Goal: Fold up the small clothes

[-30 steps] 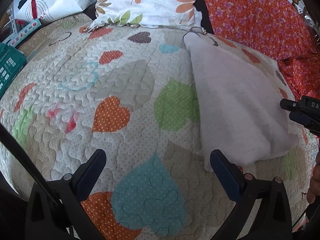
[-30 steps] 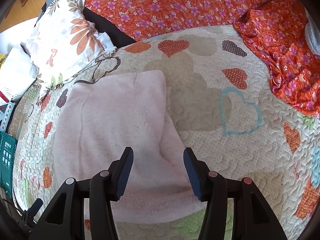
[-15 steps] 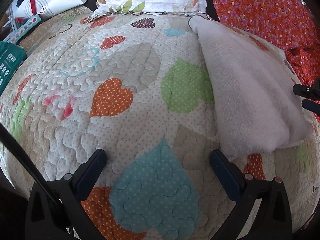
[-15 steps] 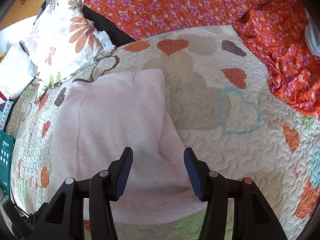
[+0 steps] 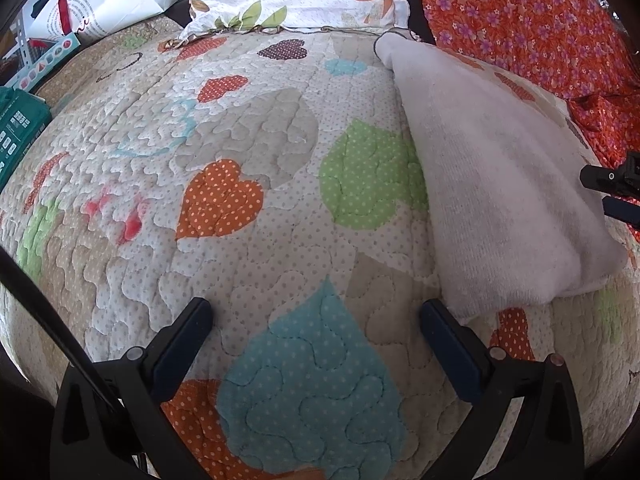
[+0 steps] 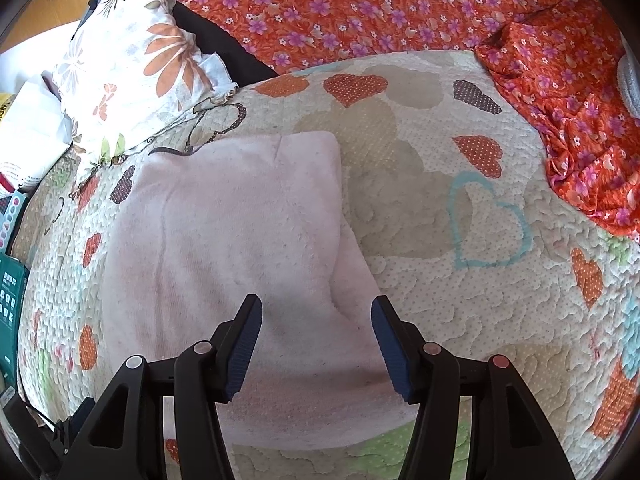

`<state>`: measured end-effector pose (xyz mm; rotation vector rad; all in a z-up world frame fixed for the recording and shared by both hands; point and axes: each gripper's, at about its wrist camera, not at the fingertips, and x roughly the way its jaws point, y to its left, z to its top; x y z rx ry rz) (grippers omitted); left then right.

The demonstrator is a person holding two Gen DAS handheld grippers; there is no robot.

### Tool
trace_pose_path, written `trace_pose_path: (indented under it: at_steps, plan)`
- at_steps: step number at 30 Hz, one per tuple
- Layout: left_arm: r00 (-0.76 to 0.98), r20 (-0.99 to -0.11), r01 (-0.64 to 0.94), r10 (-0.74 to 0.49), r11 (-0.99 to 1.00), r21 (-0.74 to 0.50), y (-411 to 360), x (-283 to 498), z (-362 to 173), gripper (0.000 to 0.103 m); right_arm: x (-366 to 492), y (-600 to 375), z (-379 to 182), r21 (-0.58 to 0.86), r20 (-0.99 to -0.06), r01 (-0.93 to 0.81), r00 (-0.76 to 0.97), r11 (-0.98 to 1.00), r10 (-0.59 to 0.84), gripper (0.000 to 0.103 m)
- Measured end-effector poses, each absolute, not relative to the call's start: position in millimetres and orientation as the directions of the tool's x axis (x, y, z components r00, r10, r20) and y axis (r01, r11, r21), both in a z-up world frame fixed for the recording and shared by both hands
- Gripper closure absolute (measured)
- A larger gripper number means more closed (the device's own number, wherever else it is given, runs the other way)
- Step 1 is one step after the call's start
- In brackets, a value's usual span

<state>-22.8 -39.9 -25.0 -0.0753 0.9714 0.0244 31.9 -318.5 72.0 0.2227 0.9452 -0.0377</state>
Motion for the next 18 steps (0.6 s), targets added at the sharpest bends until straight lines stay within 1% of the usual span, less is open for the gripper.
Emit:
trace_pose_path:
  at_steps: [9,12,18]
  plan:
    - [0.548,-0.836,-0.070,-0.010,0.996,-0.058,-39,-19,-25,0.000,31,-316,73,0.170,-0.808,0.120,0.586,0.978,0.069,0.039]
    - [0.546,-0.838,-0.084,0.003,0.995,-0.051,-39,-21,-23,0.000,30,-313,74,0.149,-0.805,0.114,0.591,0.982,0.053,0.038]
    - [0.595,-0.802,-0.120,0.054,0.993,-0.021,-41,-32,-7,0.000,28,-309,77,0.123,-0.799,0.098,0.600,0.988,0.040,0.037]
